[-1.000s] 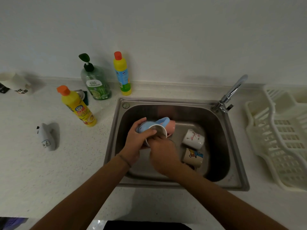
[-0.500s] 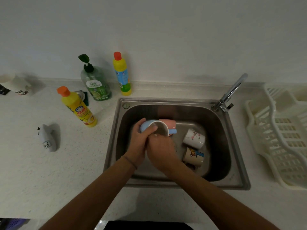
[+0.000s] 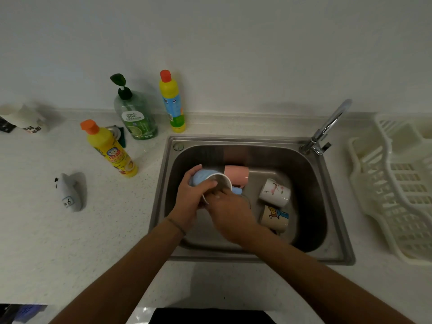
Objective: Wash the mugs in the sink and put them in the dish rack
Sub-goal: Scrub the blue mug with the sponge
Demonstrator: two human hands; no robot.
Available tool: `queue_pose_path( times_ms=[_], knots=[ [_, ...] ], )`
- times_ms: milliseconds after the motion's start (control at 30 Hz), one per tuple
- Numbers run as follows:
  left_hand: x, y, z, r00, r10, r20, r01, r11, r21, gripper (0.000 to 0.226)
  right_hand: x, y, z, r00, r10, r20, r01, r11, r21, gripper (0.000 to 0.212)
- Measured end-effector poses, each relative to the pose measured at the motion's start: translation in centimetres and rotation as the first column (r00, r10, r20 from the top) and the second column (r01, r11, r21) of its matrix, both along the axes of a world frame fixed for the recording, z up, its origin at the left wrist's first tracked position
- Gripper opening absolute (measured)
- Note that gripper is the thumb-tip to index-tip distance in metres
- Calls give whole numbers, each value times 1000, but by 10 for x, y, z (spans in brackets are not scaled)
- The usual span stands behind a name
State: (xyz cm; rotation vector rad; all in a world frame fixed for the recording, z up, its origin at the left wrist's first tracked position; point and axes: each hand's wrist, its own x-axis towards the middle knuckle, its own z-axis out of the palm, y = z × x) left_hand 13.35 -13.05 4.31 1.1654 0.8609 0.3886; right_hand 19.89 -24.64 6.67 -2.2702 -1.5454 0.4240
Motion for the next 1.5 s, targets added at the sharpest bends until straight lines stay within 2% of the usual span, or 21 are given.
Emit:
queue_pose_path(
  times_ms=[67,100,167,233,300,333,400,467,567,700,800,867,933,1033,1100,1167,1233,1300,1367,1400,1500],
  knots=[
    [-2,5,-2,1000,-17,17,18,1000,-19,82,11,-4,-5,983,100,155,-94,995,-44,45],
    [-1,4,-1,1000,-9,23,10,1000,-19,82,7,-2,-5,985,78,156,-74,997,-34,45],
    [3,-2,2,1000,15,18,-15,1000,-1,90,-8,5,1,995,-99,-6,99,995,17,31],
    [4,-4,1,1000,7,-2,-7,1000,13,91,-13,9,3,977,-182,-113,181,983,-17,23],
    [1,5,4,997,-54,-53,54,999,2,77,-4,2,4,998,-68,-14,69,997,36,26],
    [-1,11,5,990,-114,-83,112,993,-24,69,2,-3,4,994,34,106,-38,999,38,33],
    [-3,21,6,964,-236,-120,229,971,-67,57,9,-8,0,950,155,271,-166,986,18,44],
    [0,18,9,975,-195,-105,185,978,-99,56,3,-4,3,968,103,228,-114,993,36,40],
    [9,-2,10,999,48,-8,-48,982,-184,63,-2,14,3,992,-64,108,47,987,153,27],
    [11,-19,4,983,181,14,-174,961,-214,54,-9,24,-4,960,-228,-162,260,942,212,17],
    [4,-9,0,989,146,-18,-147,970,-195,56,1,14,1,1000,4,-20,-2,996,94,29],
    [0,-2,-4,992,121,-40,-126,979,-160,58,14,8,6,984,161,75,-159,987,-30,36],
    [1,0,-4,992,125,-36,-128,985,-112,64,17,9,7,981,164,108,-162,986,-28,36],
    [6,-2,-2,989,141,-37,-144,986,-89,78,5,20,-2,999,2,-46,0,999,47,31],
    [5,2,-2,991,113,-66,-118,991,-68,70,5,21,-4,994,31,-102,-25,998,51,32],
    [0,10,-3,994,42,-100,-47,997,-55,61,14,13,-1,986,163,41,-163,987,-13,37],
    [-3,14,-5,995,4,-103,-10,998,-62,60,17,8,-2,964,194,180,-189,981,-41,40],
    [-2,8,-2,995,17,-95,-21,999,-48,60,5,12,-3,989,99,106,-98,995,-16,36],
    [0,3,-1,996,19,-84,-23,999,-43,65,-4,18,-3,998,-36,-56,34,998,-44,29],
    [-1,3,-1,996,13,-86,-17,999,-42,67,-3,17,-2,997,-16,-77,12,999,-51,29],
    [-4,7,-3,994,16,-112,-22,998,-55,59,13,4,1,973,185,136,-180,983,-46,38]
  ],
)
